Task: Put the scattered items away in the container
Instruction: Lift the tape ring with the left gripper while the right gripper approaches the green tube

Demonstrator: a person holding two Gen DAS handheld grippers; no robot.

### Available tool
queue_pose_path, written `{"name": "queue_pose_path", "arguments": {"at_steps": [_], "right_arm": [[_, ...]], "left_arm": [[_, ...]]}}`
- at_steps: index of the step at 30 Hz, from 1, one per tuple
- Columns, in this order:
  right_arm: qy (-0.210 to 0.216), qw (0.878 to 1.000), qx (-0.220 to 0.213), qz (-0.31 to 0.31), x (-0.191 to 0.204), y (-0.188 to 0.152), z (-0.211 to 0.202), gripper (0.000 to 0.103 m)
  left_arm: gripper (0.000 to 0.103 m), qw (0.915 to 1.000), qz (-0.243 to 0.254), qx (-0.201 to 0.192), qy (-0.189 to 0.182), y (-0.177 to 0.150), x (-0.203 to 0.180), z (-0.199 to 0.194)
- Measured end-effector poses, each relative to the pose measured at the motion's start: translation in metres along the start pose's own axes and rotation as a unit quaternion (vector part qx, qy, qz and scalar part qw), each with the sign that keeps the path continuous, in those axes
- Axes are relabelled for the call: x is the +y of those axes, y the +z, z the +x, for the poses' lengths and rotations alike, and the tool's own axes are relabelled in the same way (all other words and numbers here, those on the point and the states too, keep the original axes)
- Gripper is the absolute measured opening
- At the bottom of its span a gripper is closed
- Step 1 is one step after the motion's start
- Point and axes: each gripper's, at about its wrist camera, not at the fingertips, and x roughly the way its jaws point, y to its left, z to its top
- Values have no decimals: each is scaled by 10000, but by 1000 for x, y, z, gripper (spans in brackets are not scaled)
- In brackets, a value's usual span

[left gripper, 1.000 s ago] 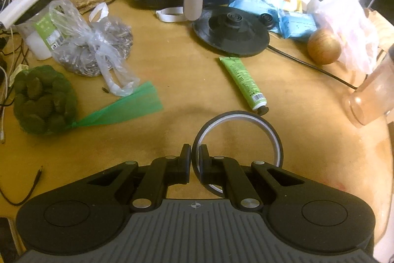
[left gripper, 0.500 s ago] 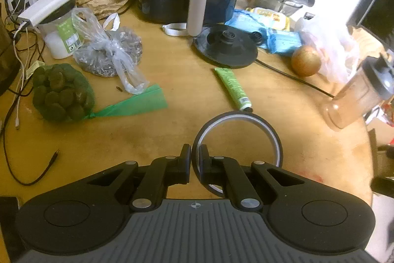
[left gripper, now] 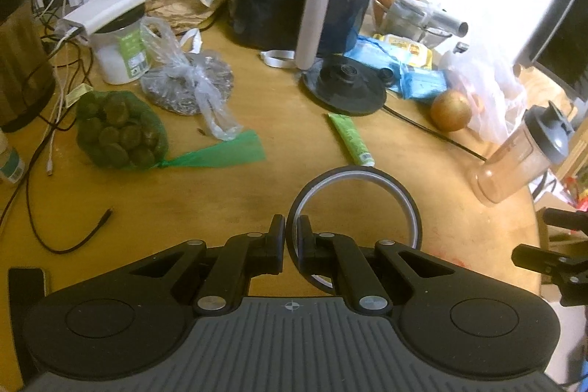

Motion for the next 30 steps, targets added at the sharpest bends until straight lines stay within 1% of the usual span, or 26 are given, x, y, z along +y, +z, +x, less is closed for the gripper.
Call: {"name": "queue_pose_path", "arguments": {"at_steps": [10,12,15,22,27,30], "right_arm": [[290,9995,123,-91,7,15,18,103],[428,9988,82,-207,9,18,20,103],[524,9979,5,-374,13,25,24,103],[786,9963,88,-347,14,42,48,103],[708,9956,127,-601,22,55,69,103],[745,9948,95,-682,25,63,81,103]], "left_arm": [[7,9996,-285,-45,29,-8,12,-7],[7,9993,-359,-42,36,-10,14,-8],[7,9988,-479,-29,46,-12,17,-8],[7,9971,-755,15,120,-21,23,-10],[7,9949,-1004,47,107,-28,22,-14],[7,9938,-1102,55,97,-32,20,-16]]}}
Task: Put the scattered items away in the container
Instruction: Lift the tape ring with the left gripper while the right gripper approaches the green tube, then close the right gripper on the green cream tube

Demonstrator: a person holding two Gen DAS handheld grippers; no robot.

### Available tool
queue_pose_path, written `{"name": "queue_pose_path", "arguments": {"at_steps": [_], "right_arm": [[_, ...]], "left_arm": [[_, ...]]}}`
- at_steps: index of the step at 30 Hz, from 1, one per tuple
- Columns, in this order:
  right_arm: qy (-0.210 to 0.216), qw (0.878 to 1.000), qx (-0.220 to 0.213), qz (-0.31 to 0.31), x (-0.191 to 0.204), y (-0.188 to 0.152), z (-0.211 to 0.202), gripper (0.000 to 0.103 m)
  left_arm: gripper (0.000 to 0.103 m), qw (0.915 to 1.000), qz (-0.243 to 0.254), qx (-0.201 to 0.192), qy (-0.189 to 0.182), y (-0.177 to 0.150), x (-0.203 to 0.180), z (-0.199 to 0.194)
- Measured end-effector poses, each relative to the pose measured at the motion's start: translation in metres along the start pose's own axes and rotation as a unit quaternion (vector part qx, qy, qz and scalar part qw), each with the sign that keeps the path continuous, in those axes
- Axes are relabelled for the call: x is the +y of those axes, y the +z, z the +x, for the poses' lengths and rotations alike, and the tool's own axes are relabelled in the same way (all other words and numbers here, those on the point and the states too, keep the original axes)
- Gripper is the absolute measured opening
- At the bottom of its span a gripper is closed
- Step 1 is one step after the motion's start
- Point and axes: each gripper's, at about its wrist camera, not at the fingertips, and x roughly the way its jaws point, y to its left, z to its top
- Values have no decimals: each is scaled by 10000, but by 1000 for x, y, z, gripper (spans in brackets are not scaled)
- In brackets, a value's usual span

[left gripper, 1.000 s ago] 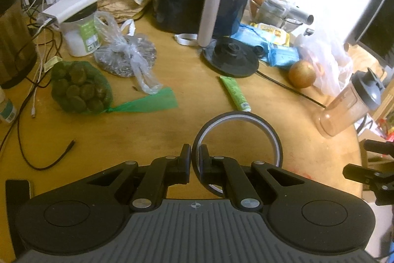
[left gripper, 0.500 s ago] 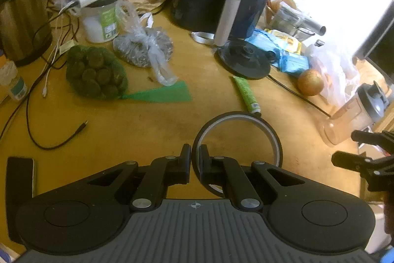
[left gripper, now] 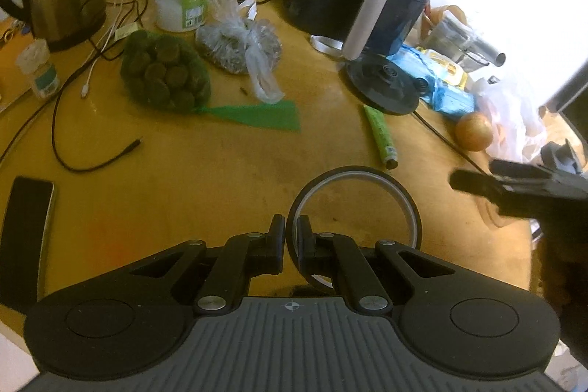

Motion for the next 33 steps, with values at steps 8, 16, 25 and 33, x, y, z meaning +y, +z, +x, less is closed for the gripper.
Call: {"name": "queue_pose_path", "arguments": {"at_steps": [8,16,25,33], "right_arm": [[-49,9995,11,-316,2,13,35,102],[-147,9986,28,-503,3,16,64,86],[-281,9987,10,-426,-7,18,100,63],[-248,9993,140,-228,-19,20,132,45]], "left_arm": [[7,9998,-182,-1,62,-9,-1,-5],[8,9992,-344,-26,182,-17,2,-12],[8,9982,-524,-24,306,-29,4,-18],[8,9968,-661,30,452,-40,8,-24]]}}
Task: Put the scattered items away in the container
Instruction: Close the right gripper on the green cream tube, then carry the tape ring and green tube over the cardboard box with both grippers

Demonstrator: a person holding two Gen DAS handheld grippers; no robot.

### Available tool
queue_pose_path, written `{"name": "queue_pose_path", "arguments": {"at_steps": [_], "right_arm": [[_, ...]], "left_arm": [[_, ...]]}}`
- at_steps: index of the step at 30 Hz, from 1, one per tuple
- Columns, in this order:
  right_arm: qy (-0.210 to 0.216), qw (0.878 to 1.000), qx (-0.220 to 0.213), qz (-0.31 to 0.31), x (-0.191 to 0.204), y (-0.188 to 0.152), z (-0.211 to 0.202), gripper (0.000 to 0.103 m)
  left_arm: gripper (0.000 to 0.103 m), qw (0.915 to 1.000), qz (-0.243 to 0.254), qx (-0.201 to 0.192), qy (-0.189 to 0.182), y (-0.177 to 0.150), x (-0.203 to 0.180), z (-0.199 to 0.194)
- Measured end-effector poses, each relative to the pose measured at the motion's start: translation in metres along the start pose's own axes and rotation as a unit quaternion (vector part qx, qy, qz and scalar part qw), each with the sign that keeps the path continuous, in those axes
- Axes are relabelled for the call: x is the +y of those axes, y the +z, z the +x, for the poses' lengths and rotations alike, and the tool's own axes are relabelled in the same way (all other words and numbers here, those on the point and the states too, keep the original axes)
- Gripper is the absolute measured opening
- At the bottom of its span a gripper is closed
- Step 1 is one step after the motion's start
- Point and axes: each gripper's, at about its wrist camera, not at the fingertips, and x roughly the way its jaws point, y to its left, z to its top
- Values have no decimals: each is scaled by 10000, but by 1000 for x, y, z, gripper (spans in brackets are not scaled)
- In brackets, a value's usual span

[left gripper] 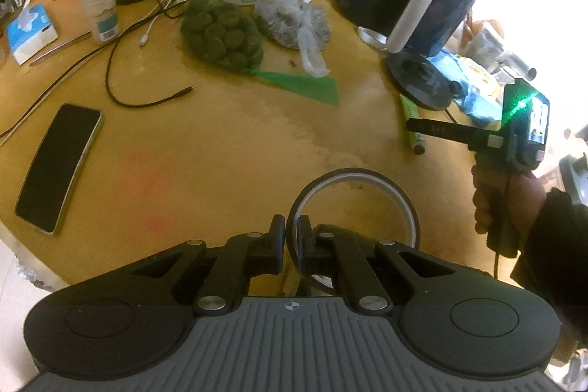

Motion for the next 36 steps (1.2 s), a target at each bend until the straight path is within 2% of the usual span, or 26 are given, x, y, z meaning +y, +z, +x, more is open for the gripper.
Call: {"name": "queue_pose_path", "arguments": {"at_steps": [2,3,4,18,31,36], "right_arm": [[49,9999,96,97,-3,0,7,38],[85,9998,141,140,-4,0,9,30],[71,9998,149,150,-4,0,9,29],[232,9981,563,36,6,-17,-12,29],[152,9982,511,-281,8,-9,4,36],[-24,9974,549,-469,14,-8,6,31]], "left_arm": [[8,10000,-30,-5,35,-2,2,-3],[8,10000,-41,-8,48,-2,3,-3],[8,10000,-47,-10,56,-3,4,-4],[8,9999,87,-42,-124,2,-5,0],[8,9998,165,-11,-62,2,-6,-3],[8,9998,167,11,-57,2,-4,-3]]}}
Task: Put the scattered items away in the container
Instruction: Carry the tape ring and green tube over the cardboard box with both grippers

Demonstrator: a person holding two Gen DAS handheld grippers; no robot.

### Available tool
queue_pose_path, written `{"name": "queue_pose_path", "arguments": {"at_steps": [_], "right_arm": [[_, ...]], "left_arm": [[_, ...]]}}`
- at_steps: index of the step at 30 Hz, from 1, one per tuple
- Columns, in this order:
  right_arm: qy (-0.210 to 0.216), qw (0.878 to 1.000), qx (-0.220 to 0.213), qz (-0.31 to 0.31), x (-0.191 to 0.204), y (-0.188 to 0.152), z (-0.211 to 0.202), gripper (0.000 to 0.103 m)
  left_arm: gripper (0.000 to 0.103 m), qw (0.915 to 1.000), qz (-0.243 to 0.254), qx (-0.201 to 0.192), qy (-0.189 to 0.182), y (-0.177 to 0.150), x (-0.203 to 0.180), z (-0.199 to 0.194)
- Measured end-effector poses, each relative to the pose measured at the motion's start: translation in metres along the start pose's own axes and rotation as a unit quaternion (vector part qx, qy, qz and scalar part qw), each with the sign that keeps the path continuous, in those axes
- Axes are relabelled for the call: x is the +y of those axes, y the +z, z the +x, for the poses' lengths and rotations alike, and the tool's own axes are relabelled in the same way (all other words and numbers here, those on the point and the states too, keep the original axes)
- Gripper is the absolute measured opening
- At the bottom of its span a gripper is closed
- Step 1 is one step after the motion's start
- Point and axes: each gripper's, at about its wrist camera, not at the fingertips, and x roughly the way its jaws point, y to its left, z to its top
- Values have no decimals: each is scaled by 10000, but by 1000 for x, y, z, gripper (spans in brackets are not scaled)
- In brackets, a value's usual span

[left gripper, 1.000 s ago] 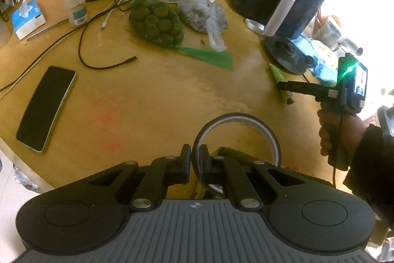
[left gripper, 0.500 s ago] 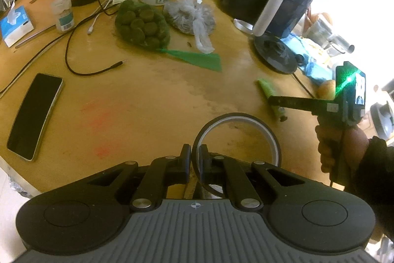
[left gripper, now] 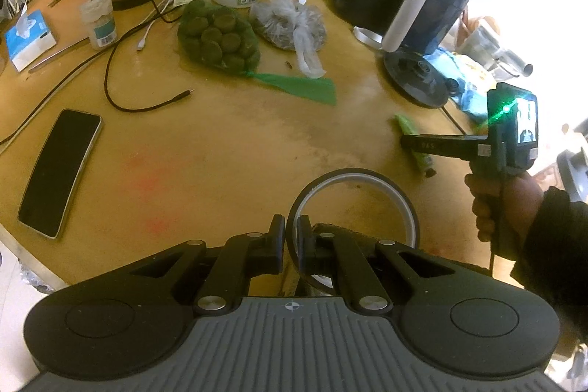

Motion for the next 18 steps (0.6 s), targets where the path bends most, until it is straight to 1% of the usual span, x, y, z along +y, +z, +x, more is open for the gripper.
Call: {"name": "queue_pose_path", "arguments": {"at_steps": [3,5,13,18], "right_arm": [[-30,10000,10,28,1,0,-1,30],[49,10000,-25,77,0,-1,-4,30],[134,9992,-367,89,-3,2,-33,30],[210,9982,-531,201,-7,1,-50,30]], "left_arm": [[8,10000,30,-16,-21,0,0,-1],[8,10000,57,-27,-34,2,-1,-1],[8,9997,212,6,-141,8,-9,3],[8,9990,372,5,-237,13,-18,5]]}}
